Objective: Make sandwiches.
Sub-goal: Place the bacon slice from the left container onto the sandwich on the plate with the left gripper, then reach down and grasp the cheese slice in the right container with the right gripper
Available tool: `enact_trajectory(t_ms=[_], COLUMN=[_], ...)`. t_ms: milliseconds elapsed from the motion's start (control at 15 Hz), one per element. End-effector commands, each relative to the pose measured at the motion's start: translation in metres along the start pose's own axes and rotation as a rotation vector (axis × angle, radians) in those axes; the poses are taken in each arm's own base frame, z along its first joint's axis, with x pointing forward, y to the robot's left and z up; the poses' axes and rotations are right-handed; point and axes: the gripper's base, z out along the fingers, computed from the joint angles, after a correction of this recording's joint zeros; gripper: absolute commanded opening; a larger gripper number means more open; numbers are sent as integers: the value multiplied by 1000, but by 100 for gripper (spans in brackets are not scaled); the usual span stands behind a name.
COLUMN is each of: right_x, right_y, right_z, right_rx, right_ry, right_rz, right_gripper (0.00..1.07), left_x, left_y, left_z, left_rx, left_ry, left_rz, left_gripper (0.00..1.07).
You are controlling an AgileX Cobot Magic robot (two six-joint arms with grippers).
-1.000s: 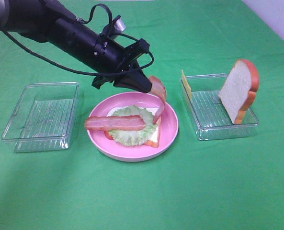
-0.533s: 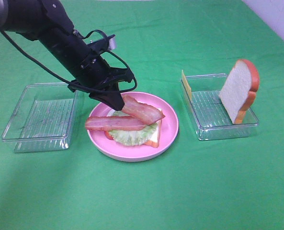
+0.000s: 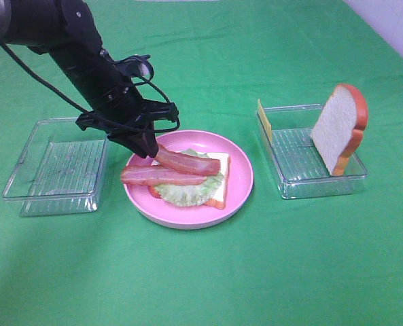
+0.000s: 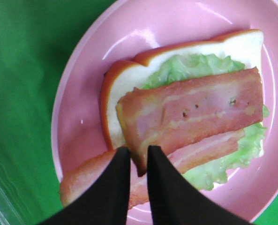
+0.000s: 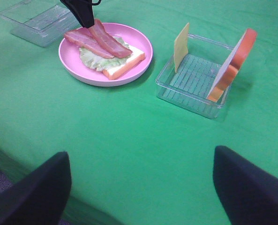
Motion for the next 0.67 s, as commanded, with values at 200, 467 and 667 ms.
enact_trajectory(t_ms=[200,467,667], right_x=[1,1,1], right_y=[0,0,0], right_z=[-1,-1,-1], right_rx=[7,7,1], right_ry=[-20,-20,-21], right_rz=[0,0,3], right_gripper=[79,79,79], left_x=[-2,-9,0], left_y=[-4,-15,-24], left_z=[-7,-67,-125], left_rx=[11,-83,-175], left_ry=[-25,-182,-260], left_rz=[-14,122,203], left_gripper=[63,86,86])
